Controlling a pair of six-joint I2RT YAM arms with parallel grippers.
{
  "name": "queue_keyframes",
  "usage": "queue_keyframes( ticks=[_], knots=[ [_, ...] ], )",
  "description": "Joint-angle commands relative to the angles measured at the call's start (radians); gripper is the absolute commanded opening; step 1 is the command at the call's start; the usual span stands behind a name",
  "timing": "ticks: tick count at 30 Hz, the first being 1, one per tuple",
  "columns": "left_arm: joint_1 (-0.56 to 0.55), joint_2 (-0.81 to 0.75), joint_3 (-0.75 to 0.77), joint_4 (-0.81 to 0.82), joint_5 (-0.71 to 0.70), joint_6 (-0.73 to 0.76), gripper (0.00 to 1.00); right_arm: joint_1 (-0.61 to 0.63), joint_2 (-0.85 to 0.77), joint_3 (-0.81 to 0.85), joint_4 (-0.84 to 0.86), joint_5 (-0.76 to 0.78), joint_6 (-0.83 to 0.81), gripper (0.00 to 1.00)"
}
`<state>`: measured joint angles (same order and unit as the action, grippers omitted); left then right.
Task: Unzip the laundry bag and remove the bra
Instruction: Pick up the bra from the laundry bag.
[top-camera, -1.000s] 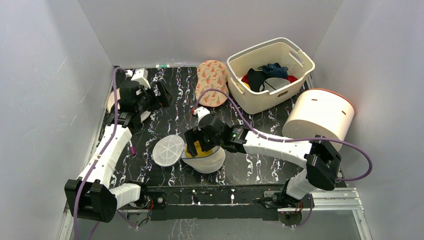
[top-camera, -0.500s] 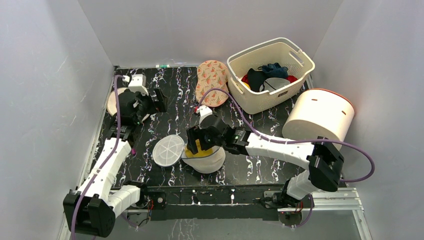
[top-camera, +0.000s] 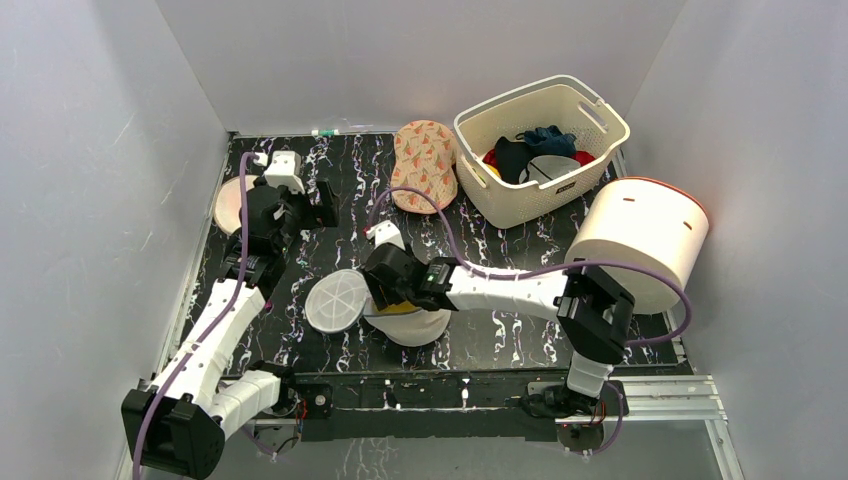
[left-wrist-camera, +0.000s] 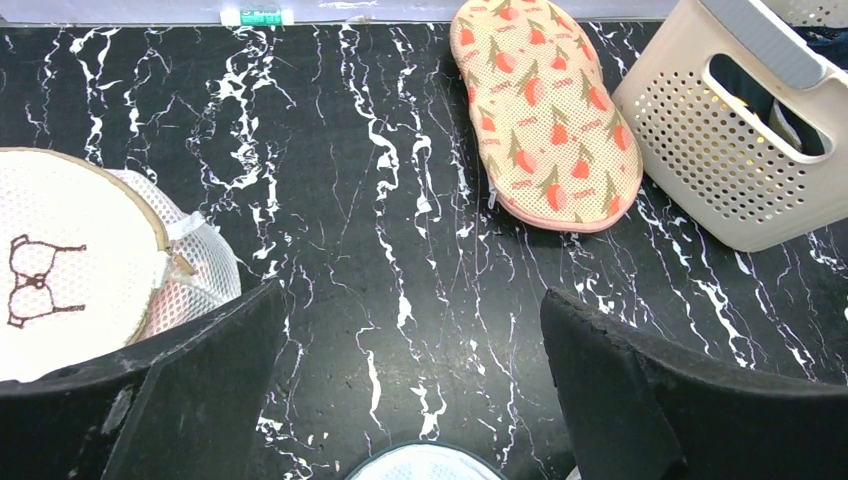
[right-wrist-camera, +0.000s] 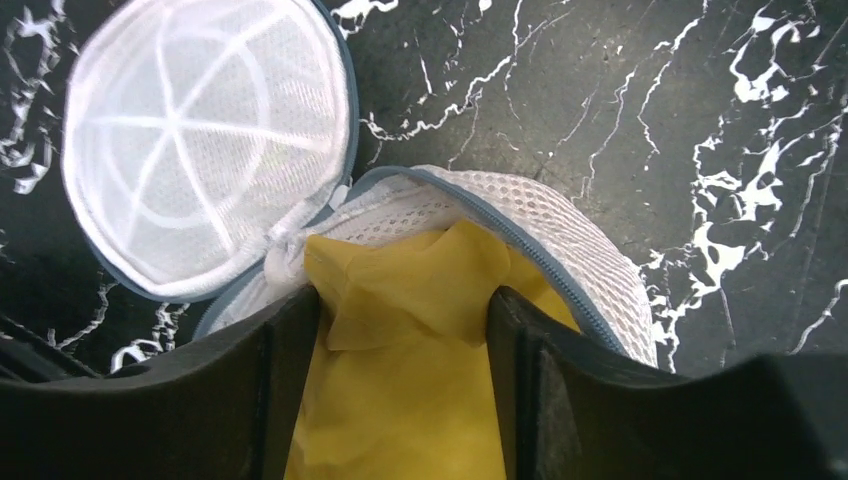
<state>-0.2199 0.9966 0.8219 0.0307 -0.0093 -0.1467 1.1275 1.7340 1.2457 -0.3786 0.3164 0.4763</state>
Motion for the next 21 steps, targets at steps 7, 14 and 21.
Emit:
queue_keyframes(
  ticks=[7, 14, 21],
  knots=[
    [-0.018, -0.025, 0.007, 0.011, -0.029, 0.015, 0.98, 0.052, -0.054, 0.058, -0.028, 0.115, -0.049, 0.09],
    [-0.031, -0.025, 0.011, -0.001, -0.053, 0.019, 0.98, 0.052, -0.181, 0.059, -0.001, 0.101, -0.088, 0.0],
    [-0.031, -0.026, 0.011, -0.005, -0.069, 0.019, 0.99, 0.051, -0.355, 0.021, 0.11, 0.067, -0.136, 0.0]
  ],
)
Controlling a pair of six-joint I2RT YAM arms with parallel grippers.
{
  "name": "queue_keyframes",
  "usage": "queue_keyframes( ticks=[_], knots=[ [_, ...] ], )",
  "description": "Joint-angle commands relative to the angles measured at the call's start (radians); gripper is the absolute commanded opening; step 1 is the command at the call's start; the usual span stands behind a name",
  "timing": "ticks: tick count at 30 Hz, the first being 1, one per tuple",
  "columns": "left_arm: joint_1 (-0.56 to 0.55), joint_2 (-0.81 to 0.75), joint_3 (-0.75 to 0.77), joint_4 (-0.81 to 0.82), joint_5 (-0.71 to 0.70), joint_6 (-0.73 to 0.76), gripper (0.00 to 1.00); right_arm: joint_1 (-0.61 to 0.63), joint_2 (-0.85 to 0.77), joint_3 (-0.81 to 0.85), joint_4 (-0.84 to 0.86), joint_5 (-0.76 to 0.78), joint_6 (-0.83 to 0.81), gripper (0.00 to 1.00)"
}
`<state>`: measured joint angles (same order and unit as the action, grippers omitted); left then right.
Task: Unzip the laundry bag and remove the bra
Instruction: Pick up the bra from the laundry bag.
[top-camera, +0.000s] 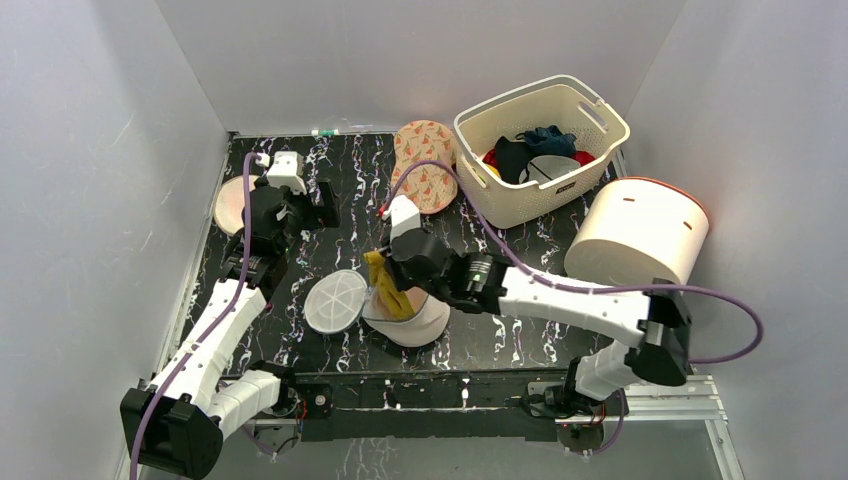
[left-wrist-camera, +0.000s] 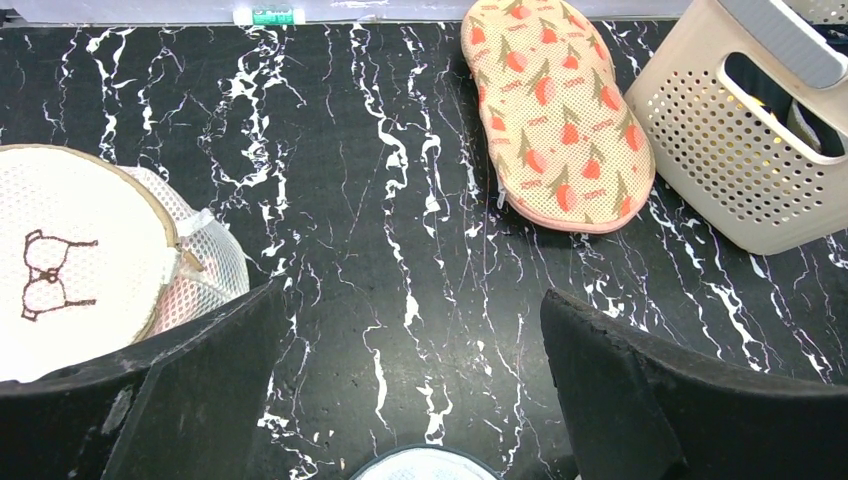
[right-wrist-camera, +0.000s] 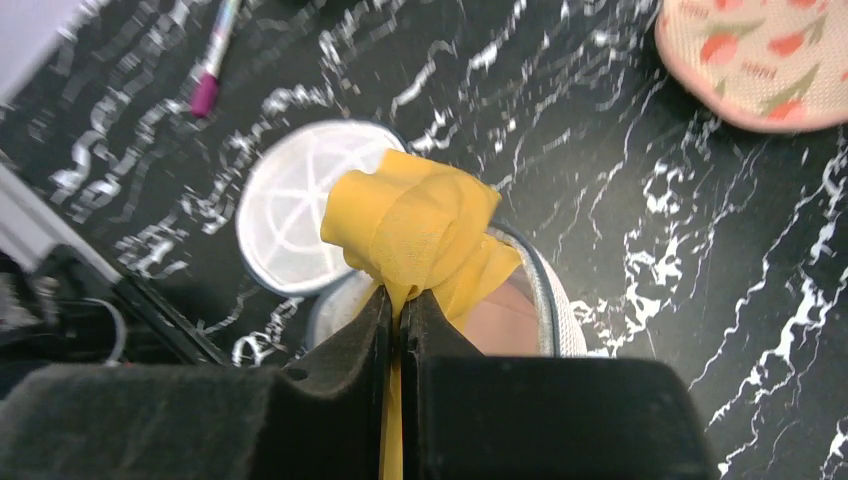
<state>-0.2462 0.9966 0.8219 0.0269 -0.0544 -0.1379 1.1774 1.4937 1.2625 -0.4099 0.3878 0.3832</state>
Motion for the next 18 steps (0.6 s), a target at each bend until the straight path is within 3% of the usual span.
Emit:
queue_keyframes(
  ticks=[1, 10, 18],
  knots=[
    [-0.005, -0.026, 0.011, -0.001, -0.024, 0.011, 0.98, 0.002, -0.14, -0.004, 0.167, -0.002, -0.05, 0.0],
    [-0.007, -0.028, 0.01, -0.004, -0.036, 0.011, 0.98, 0.002, -0.318, -0.028, 0.358, 0.116, -0.169, 0.0],
    [-0.009, -0.036, 0.008, -0.002, -0.039, 0.011, 0.98, -0.003, -0.302, 0.005, 0.382, 0.361, -0.362, 0.0]
  ],
)
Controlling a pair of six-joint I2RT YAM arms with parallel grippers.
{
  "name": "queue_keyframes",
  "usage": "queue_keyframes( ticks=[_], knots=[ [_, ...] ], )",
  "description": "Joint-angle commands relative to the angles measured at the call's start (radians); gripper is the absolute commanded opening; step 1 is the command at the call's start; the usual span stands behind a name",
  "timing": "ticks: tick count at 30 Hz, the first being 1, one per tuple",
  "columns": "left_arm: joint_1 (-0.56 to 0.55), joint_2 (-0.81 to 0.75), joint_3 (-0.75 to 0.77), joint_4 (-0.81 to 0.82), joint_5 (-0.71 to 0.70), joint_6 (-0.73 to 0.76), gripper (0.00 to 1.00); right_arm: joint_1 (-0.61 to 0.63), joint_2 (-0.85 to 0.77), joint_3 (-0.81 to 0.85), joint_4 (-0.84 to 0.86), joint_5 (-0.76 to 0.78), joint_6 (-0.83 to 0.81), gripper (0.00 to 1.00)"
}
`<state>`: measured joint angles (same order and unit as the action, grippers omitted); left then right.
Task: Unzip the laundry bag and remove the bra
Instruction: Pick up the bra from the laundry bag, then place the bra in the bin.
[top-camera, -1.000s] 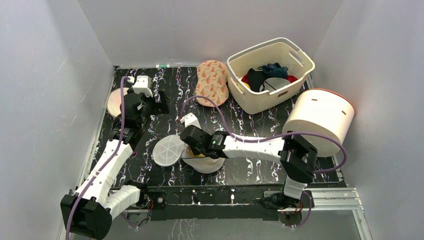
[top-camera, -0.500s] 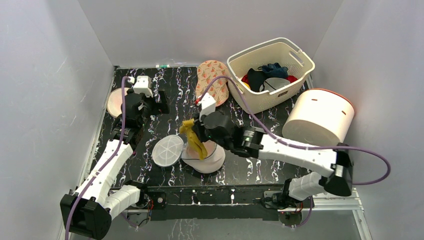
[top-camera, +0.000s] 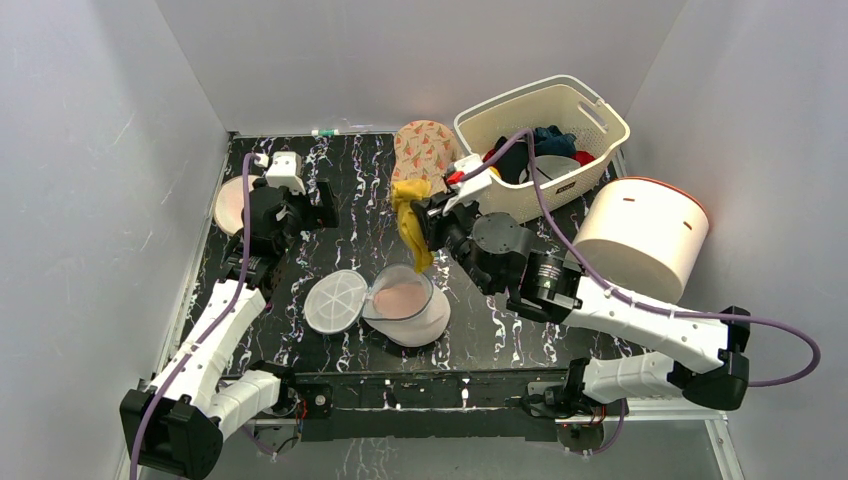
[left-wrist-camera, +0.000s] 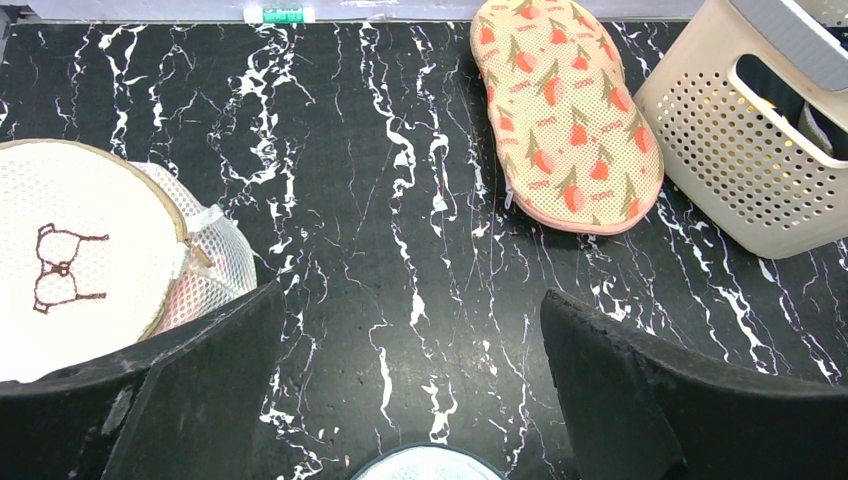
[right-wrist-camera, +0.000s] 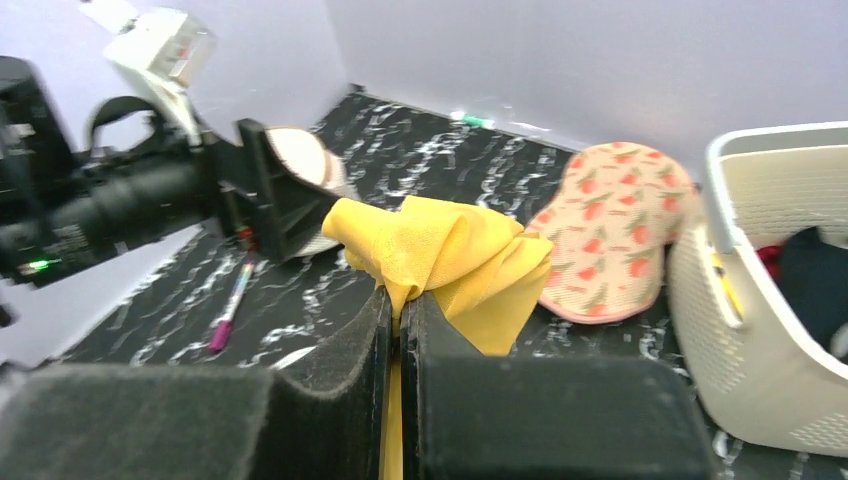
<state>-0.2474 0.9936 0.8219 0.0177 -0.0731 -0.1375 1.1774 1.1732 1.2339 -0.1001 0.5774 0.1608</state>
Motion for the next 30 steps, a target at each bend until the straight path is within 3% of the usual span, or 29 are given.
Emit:
queue_keyframes(
  ticks=[1, 5, 10, 15, 22, 25, 30],
  knots=[
    [-0.01, -0.034, 0.009, 0.007, -0.02, 0.01, 0.98, -0.013, 0.029, 0.042, 0.074, 0.197, -0.153, 0.0],
    [-0.016, -0.039, 0.008, 0.007, -0.02, 0.011, 0.98, -0.147, 0.067, 0.093, 0.048, 0.143, -0.153, 0.0],
    [-0.022, -0.043, 0.006, 0.011, -0.025, 0.013, 0.98, -0.416, 0.147, 0.205, -0.044, 0.008, -0.055, 0.0],
    [-0.027, -0.045, 0.003, 0.013, -0.021, 0.013, 0.98, -0.724, 0.254, 0.347, -0.085, -0.221, 0.081, 0.0],
    [-0.041, -0.057, -0.001, 0.017, -0.029, 0.018, 0.98, -0.883, 0.494, 0.554, -0.16, -0.177, 0.052, 0.01],
    [-0.048, -0.062, -0.003, 0.019, -0.032, 0.024, 0.98, -0.913, 0.617, 0.631, -0.202, -0.196, 0.05, 0.11],
    [-0.055, -0.064, -0.005, 0.021, -0.037, 0.027, 0.98, -0.922, 0.817, 0.908, -0.456, -0.352, 0.064, 0.48]
  ],
)
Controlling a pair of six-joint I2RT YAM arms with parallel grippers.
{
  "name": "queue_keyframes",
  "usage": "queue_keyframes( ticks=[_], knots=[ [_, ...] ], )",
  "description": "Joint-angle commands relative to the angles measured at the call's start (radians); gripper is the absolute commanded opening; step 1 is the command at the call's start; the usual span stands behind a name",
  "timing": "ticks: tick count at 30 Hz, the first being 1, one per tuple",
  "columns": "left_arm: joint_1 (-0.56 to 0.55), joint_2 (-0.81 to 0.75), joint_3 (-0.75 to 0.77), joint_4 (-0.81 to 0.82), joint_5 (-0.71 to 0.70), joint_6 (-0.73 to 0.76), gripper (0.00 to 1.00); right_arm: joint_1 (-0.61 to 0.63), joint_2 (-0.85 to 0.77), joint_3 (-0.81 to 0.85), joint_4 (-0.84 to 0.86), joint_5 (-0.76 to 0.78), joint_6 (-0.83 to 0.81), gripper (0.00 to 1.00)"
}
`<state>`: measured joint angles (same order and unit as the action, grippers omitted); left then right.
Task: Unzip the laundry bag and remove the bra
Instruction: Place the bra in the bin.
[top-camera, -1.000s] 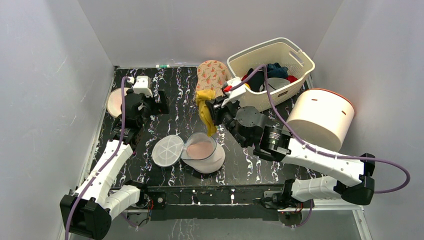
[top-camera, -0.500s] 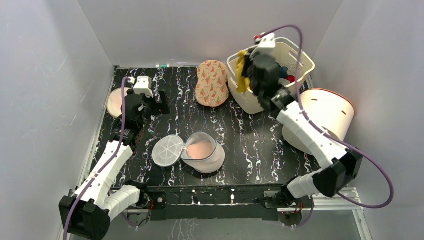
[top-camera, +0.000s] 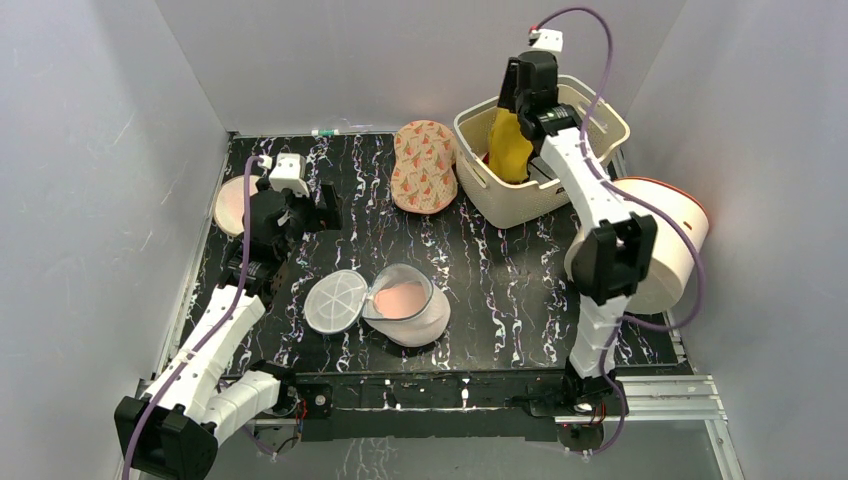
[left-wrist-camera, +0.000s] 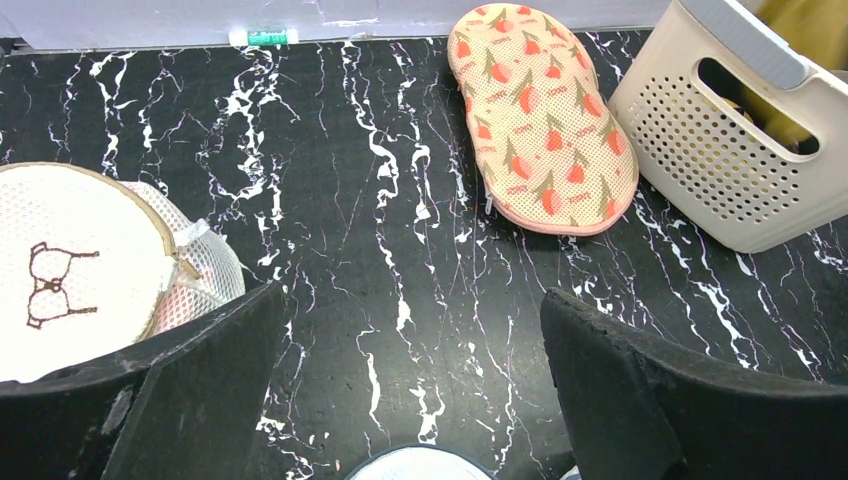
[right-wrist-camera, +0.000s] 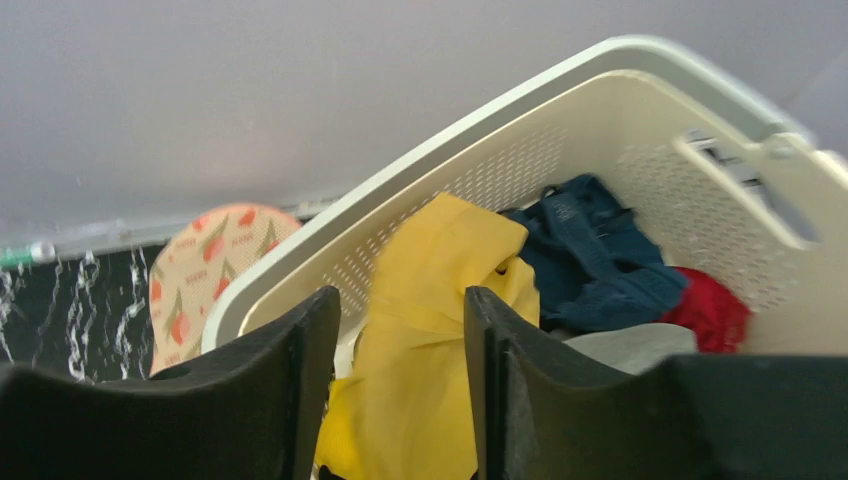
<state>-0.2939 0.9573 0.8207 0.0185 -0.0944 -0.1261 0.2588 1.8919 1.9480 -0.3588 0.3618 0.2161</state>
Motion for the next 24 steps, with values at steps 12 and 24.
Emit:
queue_keyframes(
  ticks=[12, 24],
  knots=[
    [-0.01, -0.019, -0.003, 0.021, -0.003, 0.013, 0.98, 0.0, -0.219, -0.183, -0.12, -0.424, 0.06, 0.7],
    [-0.011, -0.012, -0.003, 0.019, -0.006, 0.013, 0.98, 0.312, -0.361, -0.37, -0.179, -0.498, -0.043, 0.73]
  ],
)
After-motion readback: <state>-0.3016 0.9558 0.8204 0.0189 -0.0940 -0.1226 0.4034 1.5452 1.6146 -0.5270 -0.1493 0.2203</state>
